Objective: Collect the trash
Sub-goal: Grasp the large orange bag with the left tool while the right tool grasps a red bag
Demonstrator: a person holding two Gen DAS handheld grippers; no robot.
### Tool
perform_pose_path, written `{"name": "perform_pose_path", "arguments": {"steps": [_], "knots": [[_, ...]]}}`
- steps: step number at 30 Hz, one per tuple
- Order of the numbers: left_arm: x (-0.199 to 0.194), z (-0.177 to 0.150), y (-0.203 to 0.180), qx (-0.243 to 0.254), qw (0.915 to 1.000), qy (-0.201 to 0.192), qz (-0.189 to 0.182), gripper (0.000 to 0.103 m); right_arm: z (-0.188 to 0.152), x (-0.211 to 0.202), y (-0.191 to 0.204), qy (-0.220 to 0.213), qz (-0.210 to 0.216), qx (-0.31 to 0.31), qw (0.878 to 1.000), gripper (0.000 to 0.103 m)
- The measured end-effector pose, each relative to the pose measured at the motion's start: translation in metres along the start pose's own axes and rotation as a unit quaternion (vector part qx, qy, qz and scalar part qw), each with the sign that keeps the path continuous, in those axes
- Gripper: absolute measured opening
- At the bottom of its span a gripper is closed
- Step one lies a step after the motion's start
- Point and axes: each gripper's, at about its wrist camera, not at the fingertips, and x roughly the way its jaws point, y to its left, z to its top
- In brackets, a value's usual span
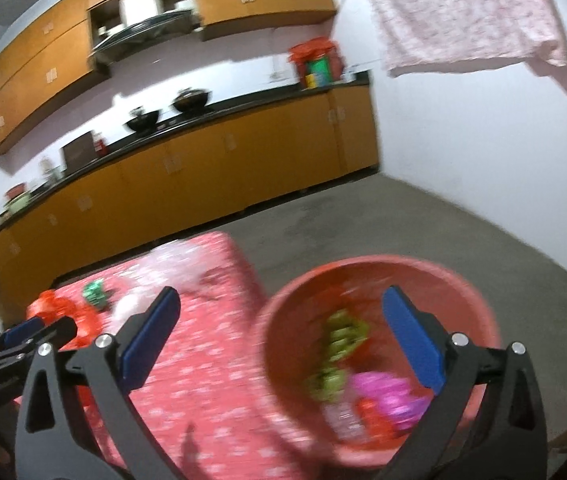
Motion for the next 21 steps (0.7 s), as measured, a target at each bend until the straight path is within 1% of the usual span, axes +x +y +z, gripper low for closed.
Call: {"name": "perform_pose_path", "arguments": {"steps": [3,6,9,14,18,21], "knots": [[-0.012,-0.008,0.038,-0.017,0.9991,-0.004,0.04,0.094,-0.01,0.01,0.042,0.019,0.032,-0.026,0.999,0.099],[-0.019,-0.019,0.08,-0.036,0.9959,-0.001,0.082,0.094,-0.023,0.021,0.082,0.039,0.057,-0.055,0.996,0.099],[-0.025,-0.029,0.112,-0.063,0.9919,0.007,0.11,0.094,-0.037,0.031,0.119,0.059,0.078,-0.079,0.992,0.099],[-0.03,-0.044,0.144,-0.09,0.9864,0.014,0.137,0.096,-0.057,0.045,0.164,0.085,0.093,-0.119,0.985,0.099],[-0.028,-0.049,0.16,-0.1,0.9841,0.017,0.146,0.098,-0.071,0.059,0.184,0.102,0.087,-0.139,0.981,0.099],[-0.024,-0.049,0.169,-0.104,0.9833,0.018,0.148,0.098,-0.077,0.072,0.192,0.12,0.083,-0.141,0.979,0.099]]}}
